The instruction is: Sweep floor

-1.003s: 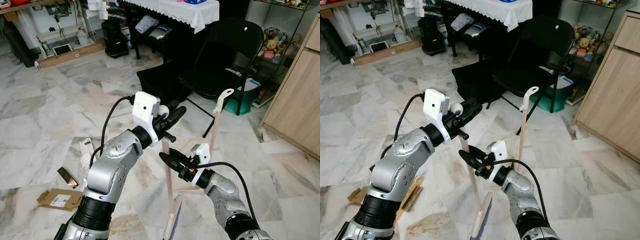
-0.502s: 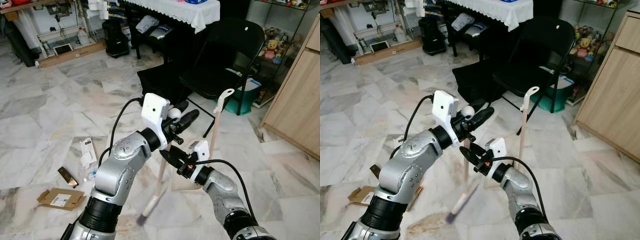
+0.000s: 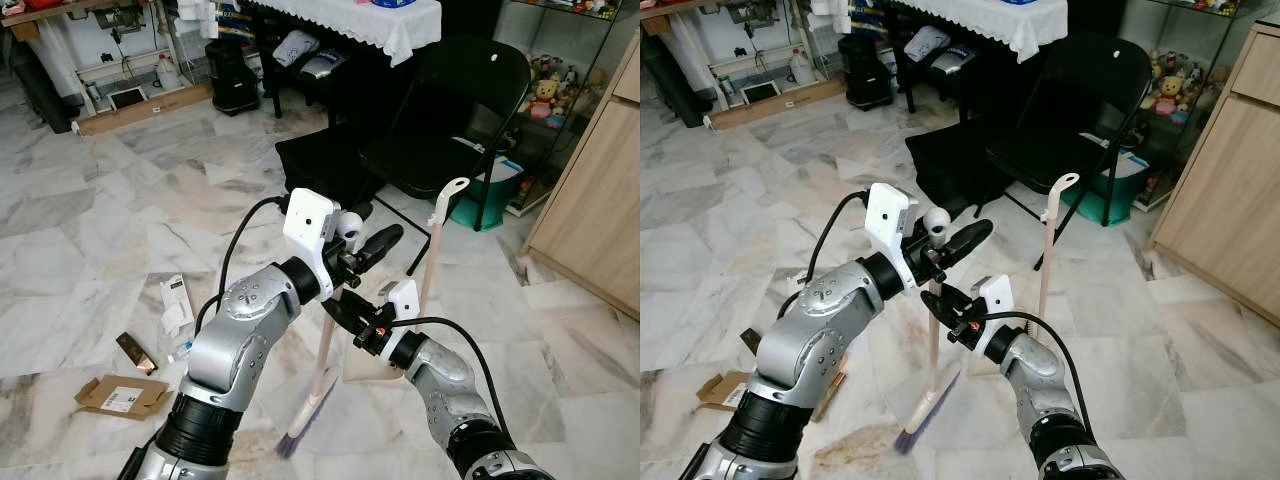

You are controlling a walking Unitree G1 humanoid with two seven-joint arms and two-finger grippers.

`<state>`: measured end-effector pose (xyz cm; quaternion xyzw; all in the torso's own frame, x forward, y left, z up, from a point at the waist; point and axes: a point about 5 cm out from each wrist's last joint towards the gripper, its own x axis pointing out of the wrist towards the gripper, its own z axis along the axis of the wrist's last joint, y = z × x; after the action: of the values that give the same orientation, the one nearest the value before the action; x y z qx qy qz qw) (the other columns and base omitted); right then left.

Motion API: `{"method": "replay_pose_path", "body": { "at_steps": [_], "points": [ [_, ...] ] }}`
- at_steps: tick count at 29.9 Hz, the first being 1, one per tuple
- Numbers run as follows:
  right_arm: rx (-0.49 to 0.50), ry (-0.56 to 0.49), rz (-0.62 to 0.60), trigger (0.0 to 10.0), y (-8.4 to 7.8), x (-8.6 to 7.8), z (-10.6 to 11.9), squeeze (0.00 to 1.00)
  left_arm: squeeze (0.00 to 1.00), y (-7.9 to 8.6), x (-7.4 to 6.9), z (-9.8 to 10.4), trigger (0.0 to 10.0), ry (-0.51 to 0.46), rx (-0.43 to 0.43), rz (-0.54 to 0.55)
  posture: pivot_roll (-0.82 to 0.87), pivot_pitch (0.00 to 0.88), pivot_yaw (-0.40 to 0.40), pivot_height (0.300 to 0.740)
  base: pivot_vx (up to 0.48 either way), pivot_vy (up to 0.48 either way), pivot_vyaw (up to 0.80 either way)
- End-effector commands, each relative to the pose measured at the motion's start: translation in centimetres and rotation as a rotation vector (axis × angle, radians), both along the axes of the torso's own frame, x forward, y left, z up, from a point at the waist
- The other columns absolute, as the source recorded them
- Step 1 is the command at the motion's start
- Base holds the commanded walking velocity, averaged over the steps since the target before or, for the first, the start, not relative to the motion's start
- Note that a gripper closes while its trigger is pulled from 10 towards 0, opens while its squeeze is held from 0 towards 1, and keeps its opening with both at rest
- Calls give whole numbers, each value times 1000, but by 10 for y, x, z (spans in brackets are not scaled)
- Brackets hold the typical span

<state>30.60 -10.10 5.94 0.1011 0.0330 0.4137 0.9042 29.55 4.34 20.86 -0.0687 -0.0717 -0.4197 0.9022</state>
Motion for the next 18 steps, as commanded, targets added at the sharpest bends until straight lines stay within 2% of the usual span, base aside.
{"method": "replay_pose_path", "body": {
  "at_steps": [1,11,18],
  "points": [
    [41,-38,-80,0,-8,11,13,0,0,4,-1,-11,10000,22,47,4,37,13,86,740,0,0,0],
    [39,-41,-80,0,-8,12,13,0,0,8,1,-25,10000,37,115,43,35,14,84,740,0,0,0],
    [42,-41,-72,0,-7,11,13,0,0,7,3,-25,10000,42,108,59,35,15,83,740,0,0,0]
  ]
}}
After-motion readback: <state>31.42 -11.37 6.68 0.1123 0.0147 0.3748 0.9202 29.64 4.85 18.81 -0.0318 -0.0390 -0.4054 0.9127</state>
